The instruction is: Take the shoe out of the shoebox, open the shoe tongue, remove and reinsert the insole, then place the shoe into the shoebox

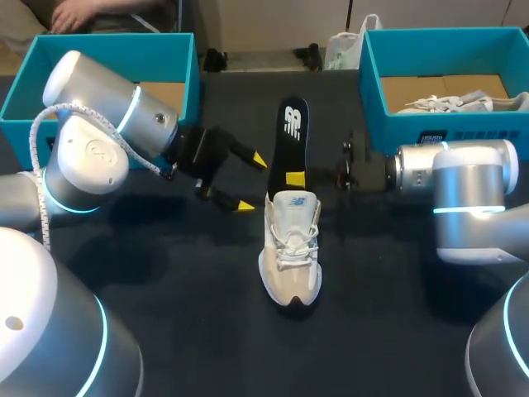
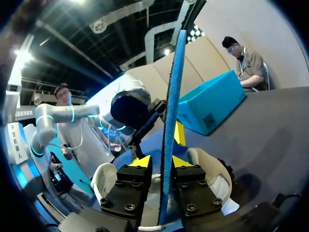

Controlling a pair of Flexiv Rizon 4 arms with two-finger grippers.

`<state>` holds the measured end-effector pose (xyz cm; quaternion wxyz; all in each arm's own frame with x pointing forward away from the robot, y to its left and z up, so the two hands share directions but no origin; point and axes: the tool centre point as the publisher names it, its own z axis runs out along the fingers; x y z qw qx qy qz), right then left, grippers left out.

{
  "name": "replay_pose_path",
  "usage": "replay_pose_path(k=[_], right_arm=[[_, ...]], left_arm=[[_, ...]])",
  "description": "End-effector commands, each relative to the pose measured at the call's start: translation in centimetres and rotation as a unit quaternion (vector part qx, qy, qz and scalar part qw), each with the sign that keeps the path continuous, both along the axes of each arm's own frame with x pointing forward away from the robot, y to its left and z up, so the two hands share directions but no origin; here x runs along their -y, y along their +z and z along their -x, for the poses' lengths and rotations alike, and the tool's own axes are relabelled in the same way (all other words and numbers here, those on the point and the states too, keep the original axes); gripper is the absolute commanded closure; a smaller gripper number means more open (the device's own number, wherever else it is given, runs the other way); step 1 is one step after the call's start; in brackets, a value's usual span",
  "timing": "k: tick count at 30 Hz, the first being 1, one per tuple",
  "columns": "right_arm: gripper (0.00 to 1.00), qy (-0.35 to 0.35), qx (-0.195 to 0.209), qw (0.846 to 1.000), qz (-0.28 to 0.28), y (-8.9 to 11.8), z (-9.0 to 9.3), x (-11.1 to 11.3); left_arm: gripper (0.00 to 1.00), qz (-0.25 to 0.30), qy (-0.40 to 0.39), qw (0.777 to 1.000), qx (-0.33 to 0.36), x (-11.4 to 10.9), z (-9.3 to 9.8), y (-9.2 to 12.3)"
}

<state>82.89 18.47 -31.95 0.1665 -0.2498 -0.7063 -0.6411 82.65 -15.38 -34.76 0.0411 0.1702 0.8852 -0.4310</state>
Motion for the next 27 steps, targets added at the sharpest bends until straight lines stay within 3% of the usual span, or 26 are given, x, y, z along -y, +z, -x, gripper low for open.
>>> replay_pose_path(k=[1,4,27], right_arm=[[0.85,0.019,-0.009,1.0,0.011,0.1,-0.7,0.1],[1.0,0.022,-0.014,1.0,0.011,-0.3,-0.5,0.2],[1.0,0.037,-0.092,0.995,0.008,-3.6,4.0,-0.5]], left_arm=[[0.0,-0.002,0.0,1.0,0.0,0.1,0.0,0.0],[0.0,-0.002,0.0,1.0,0.0,0.1,0.0,0.0],[0.0,-0.002,0.0,1.0,0.0,0.1,0.0,0.0]])
